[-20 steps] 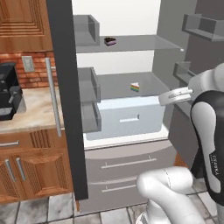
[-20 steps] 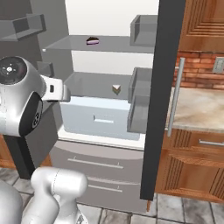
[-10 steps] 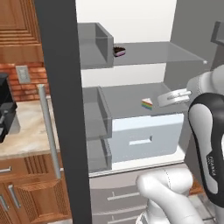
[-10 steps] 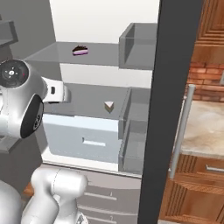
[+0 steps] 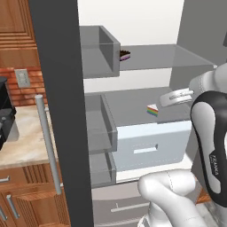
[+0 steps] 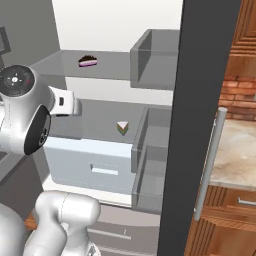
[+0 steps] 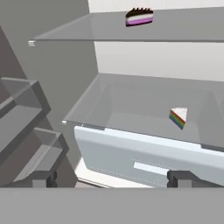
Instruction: Take the cakes from the fridge and place them on the empty tray on the dining counter.
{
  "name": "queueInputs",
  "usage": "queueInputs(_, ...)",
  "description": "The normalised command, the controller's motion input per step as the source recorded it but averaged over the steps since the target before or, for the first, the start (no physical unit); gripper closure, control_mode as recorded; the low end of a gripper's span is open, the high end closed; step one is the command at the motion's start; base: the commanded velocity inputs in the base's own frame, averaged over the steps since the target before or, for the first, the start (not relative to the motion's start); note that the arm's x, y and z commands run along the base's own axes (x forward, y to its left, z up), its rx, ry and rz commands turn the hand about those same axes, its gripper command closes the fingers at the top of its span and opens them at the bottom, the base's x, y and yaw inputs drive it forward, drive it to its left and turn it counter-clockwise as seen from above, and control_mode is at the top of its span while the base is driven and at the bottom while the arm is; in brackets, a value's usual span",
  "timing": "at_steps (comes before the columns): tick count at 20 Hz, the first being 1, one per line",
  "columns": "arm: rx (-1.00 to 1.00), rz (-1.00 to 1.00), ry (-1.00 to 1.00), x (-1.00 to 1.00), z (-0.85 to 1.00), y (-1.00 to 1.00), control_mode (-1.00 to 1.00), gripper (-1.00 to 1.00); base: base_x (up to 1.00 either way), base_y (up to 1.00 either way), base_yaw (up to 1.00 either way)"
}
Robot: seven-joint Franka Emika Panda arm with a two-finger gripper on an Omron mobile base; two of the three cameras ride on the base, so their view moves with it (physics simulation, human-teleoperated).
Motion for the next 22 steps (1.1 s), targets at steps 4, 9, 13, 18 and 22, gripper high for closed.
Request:
queueInputs(4,0.00,0.00,0.00,0.00,0.00,0.00,1.00,-1.00,0.43,-0.04,0.01)
queueInputs(9,0.00,0.00,0.00,0.00,0.00,0.00,1.00,-1.00,0.01,-0.11,0.03)
queueInputs(13,0.00,-0.02,0.04,0.04,-0.43,-0.31,-1.00,-1.00,0.00,0.00,0.00)
queueInputs(18,0.00,-0.01,0.03,0.23,-0.46,-0.33,-1.00,-1.00,0.00,0.00,0.00)
queueInputs(22,-0.02,-0.01,0.00,0.60,-0.40,-0.03,-1.00,-1.00,0.00,0.00,0.00)
